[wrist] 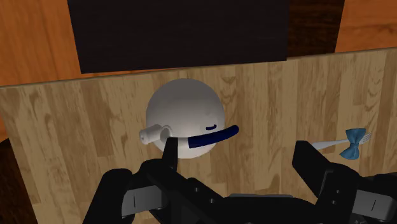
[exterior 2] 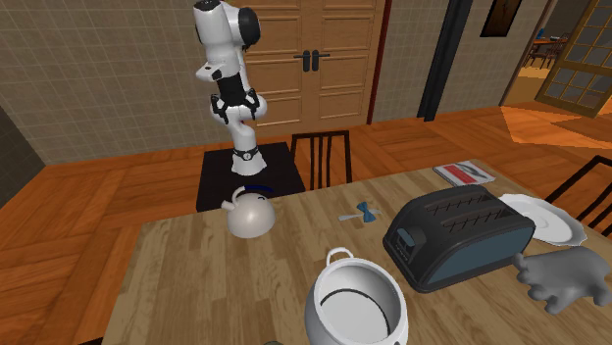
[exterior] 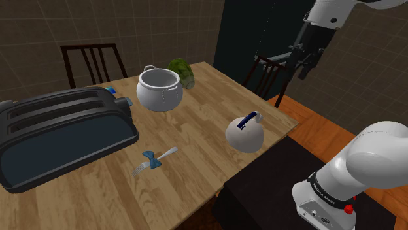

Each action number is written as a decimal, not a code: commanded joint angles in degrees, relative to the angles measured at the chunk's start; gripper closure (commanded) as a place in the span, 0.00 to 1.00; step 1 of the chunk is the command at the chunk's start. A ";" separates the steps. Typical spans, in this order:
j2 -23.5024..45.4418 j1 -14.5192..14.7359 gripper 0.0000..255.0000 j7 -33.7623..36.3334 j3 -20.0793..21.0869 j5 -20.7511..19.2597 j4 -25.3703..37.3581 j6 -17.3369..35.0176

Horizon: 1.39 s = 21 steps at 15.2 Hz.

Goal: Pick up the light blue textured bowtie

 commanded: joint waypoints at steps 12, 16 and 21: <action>12.87 5.43 0.00 9.07 11.85 5.58 -2.16 16.31; 19.64 6.80 0.00 12.57 16.04 6.15 -0.71 22.03; 29.28 7.91 0.00 17.60 21.02 4.92 2.72 28.50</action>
